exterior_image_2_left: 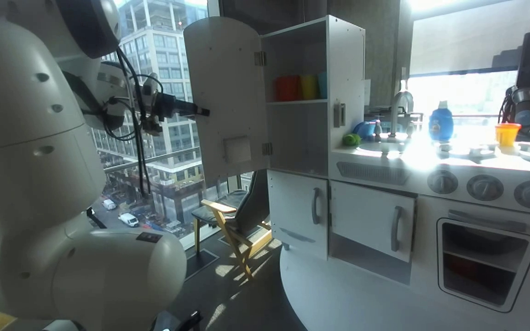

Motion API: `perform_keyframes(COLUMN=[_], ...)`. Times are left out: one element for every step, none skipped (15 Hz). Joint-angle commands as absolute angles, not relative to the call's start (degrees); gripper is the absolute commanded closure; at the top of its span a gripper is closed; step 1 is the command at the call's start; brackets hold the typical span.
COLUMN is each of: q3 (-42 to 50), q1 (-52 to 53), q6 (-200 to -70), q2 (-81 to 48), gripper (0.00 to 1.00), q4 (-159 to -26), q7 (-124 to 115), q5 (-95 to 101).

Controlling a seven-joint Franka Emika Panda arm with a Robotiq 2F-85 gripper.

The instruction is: Close the open cabinet doors.

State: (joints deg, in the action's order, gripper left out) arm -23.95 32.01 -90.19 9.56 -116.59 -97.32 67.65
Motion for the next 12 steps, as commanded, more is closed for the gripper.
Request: perform_keyframes(q3=[-23.23,-22.73,-21.60,-20.68,-19.38,-17.96,-16.55,-14.95,-13.29,-11.64,-9.82,-8.02], q1=[29.37,28.67,27.64,26.83,25.91,24.95,23.81,22.54,21.00,19.48,17.82,16.35], q6=[-90.40,-90.17,-90.52,-90.71,-91.38,-92.19,-92.69,-93.71,-95.28,-97.65,-101.04,-104.70], q2=[22.38,24.67,26.39,28.23,30.00,31.56,32.50,33.20,33.48,33.58,33.43,32.99], gripper=[0.00,0.00,0.00,0.00,0.00,0.00,0.00,0.00,0.00,0.00,0.00,0.00], q4=[-127.54,-129.45,-130.49,-131.94,-133.23,-134.33,-135.08,-135.62,-135.79,-135.76,-135.60,-135.38], q7=[-98.75,-98.92,-98.31,-98.27,-97.98,-97.60,-97.40,-97.13,-97.13,-97.18,-96.84,-96.39], q5=[63.22,62.13,61.01,60.22,59.51,59.36,59.35,59.88,60.62,61.29,62.83,63.77])
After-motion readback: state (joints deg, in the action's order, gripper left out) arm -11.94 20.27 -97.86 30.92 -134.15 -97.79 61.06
